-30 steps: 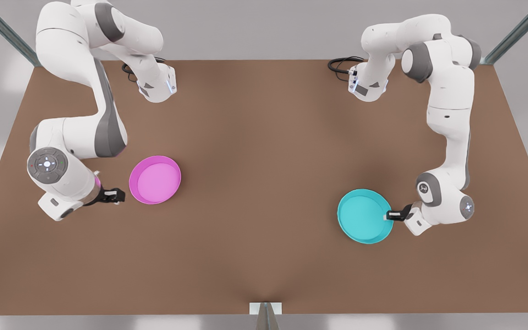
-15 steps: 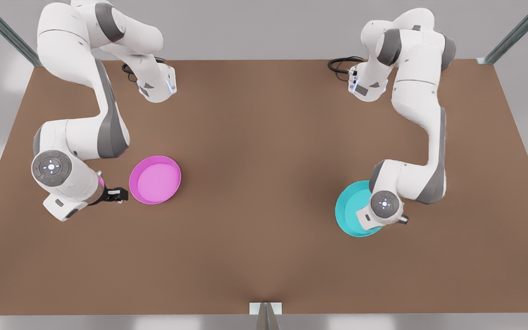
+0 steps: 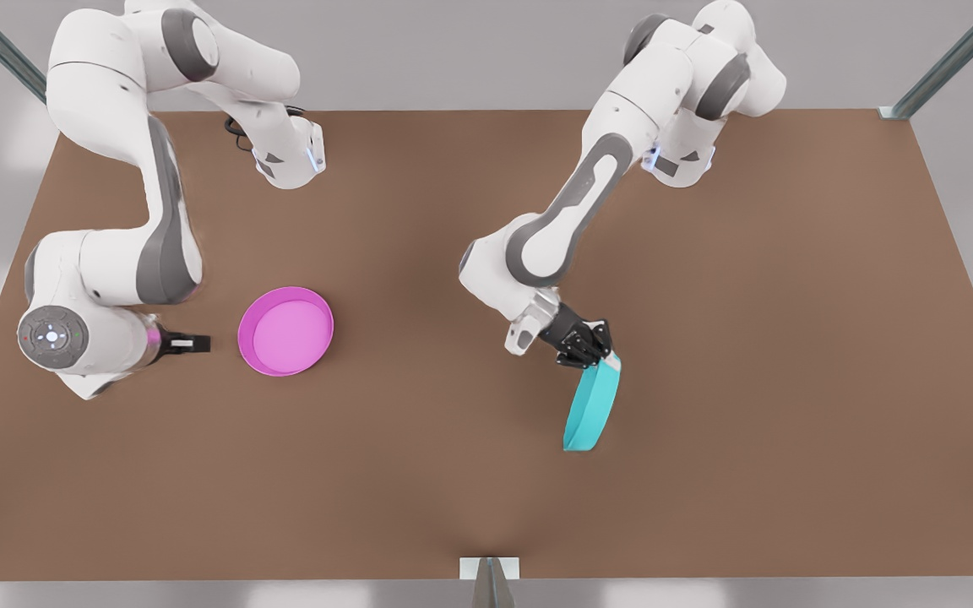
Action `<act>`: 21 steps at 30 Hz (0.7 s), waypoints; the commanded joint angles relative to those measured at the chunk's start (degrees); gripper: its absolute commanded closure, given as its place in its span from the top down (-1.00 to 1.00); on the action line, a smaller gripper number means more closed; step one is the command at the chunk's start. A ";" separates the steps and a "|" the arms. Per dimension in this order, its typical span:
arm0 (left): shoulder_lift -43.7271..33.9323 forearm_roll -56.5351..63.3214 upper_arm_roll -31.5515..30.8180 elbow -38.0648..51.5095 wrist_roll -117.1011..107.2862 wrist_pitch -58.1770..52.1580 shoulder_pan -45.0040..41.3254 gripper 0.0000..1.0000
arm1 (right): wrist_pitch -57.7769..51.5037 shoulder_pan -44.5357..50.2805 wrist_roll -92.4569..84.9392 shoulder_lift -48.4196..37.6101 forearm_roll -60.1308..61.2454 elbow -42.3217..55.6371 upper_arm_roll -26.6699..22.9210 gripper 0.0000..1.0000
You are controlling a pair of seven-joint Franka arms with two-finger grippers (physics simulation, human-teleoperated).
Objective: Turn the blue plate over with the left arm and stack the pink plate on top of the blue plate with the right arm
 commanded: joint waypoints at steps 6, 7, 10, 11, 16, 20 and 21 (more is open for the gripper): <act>4.39 10.21 -0.04 -0.08 2.48 -14.21 -5.54 -0.51 | 0.61 -1.14 -4.28 -0.10 3.49 -0.08 0.26 1.00; 5.71 12.05 0.04 -0.08 2.66 -15.80 -6.68 -0.51 | 0.52 -1.49 -4.45 -0.19 3.58 0.01 0.26 1.00; 8.88 14.34 -0.04 -0.08 2.66 -18.78 -8.96 -0.51 | -0.62 -0.88 -5.51 -0.36 3.67 0.10 0.26 1.00; 9.67 14.43 -0.04 -0.08 2.48 -18.96 -9.84 -0.51 | -0.10 -1.32 -5.33 -0.45 6.82 -0.26 0.35 1.00; 13.18 16.80 -0.22 0.01 1.43 -21.07 -12.39 -0.51 | 11.24 -2.64 -4.81 -7.39 7.27 -17.13 0.35 1.00; 15.38 16.54 -0.22 0.09 -0.77 -21.51 -13.80 -0.51 | 14.75 -2.73 -4.72 -9.06 7.36 -22.40 0.35 1.00; 15.65 16.63 -0.22 0.09 -0.77 -21.60 -14.06 -0.51 | 18.44 -2.90 -4.63 -10.38 7.36 -26.87 0.35 1.00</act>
